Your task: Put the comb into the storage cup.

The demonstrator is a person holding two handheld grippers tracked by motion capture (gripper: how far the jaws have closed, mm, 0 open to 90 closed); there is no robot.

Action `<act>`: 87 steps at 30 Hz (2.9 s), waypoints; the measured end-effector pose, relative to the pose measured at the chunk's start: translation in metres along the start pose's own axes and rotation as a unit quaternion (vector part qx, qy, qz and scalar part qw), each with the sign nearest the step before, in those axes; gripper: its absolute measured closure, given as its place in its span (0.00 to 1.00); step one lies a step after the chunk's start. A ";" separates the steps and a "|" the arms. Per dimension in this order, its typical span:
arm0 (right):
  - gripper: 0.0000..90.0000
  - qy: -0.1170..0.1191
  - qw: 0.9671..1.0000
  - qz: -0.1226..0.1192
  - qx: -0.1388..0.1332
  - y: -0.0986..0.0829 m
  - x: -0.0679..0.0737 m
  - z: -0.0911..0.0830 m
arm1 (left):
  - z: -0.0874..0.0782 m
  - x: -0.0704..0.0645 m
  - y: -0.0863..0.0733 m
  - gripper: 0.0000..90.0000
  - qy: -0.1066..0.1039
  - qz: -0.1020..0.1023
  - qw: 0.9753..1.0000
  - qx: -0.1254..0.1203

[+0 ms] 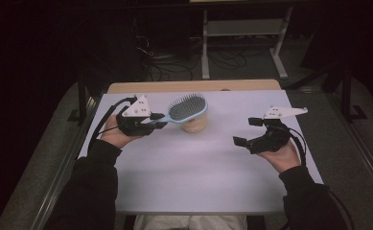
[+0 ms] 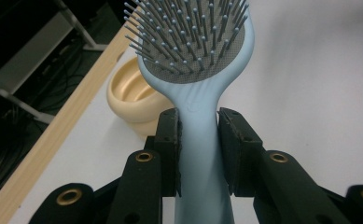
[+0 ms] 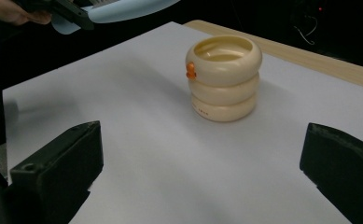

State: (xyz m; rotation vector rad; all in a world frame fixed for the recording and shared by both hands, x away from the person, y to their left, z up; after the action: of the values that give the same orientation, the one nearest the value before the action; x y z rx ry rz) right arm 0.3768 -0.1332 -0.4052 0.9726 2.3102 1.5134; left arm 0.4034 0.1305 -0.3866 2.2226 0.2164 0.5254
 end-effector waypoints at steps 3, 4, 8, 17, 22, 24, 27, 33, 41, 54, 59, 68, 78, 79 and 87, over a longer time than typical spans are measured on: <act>0.00 0.006 1.000 0.002 -0.001 0.005 0.003 0.004 | -0.004 0.002 0.001 0.78 0.007 -0.005 1.000 -0.009; 0.00 0.008 1.000 0.003 -0.002 0.008 0.004 0.006 | -0.006 0.002 0.002 0.77 0.010 -0.006 1.000 -0.012; 0.00 0.018 1.000 0.004 -0.002 0.019 0.011 0.015 | -0.010 0.002 0.003 0.78 0.018 -0.008 1.000 -0.024; 0.00 0.030 0.999 0.004 -0.018 0.047 0.021 0.028 | -0.013 0.001 0.007 0.78 0.031 -0.010 0.998 -0.046; 0.00 0.032 0.999 0.002 -0.023 0.059 0.023 0.033 | -0.011 -0.002 0.010 0.78 0.032 -0.007 0.998 -0.049; 0.00 0.035 0.999 0.004 -0.025 0.063 0.024 0.035 | -0.011 -0.002 0.011 0.78 0.035 -0.007 0.998 -0.052; 0.00 0.041 0.999 0.006 -0.029 0.071 0.025 0.038 | -0.010 -0.002 0.013 0.78 0.037 -0.007 0.998 -0.056; 0.00 0.051 0.998 0.020 -0.044 0.089 0.027 0.044 | -0.009 -0.002 0.014 0.78 0.040 -0.009 0.997 -0.058; 0.00 0.062 0.996 0.037 -0.046 0.103 0.031 0.056 | -0.008 -0.001 0.015 0.78 0.048 -0.008 0.997 -0.062; 0.05 0.047 0.998 0.046 -0.023 0.115 0.040 0.081 | -0.006 -0.001 0.016 0.78 0.060 -0.007 0.996 -0.070; 0.08 0.055 0.997 0.055 -0.021 0.116 0.044 0.088 | -0.004 -0.003 0.015 0.78 0.063 -0.003 0.996 -0.067; 0.17 0.068 0.993 0.097 -0.029 0.121 0.045 0.094 | -0.002 -0.002 0.020 0.78 0.079 -0.002 0.994 -0.077; 0.27 0.074 0.988 0.133 -0.019 0.122 0.042 0.097 | 0.001 0.000 0.017 0.78 0.084 -0.011 0.993 -0.079; 0.28 0.074 0.988 0.136 -0.019 0.123 0.042 0.096 | 0.002 0.000 0.017 0.78 0.086 -0.011 0.993 -0.080; 0.38 0.071 0.988 0.138 -0.022 0.128 0.041 0.092 | 0.004 0.001 0.018 0.77 0.092 -0.012 0.992 -0.080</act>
State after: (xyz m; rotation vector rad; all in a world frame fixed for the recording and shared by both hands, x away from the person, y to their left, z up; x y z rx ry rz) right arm 0.4443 -0.0073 -0.3271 1.2535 2.2993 1.7840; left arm 0.4059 0.1163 -0.3750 2.0146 0.2865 0.7117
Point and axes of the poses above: each handheld gripper's, and its own axes: z roughly forward along the jaws, y roughly out of its top, x roughly to its left, the point moved 10 cm from there along z, roughly forward along the jaws, and after that the axes turned 1 degree about z, right-handed, at the moved point
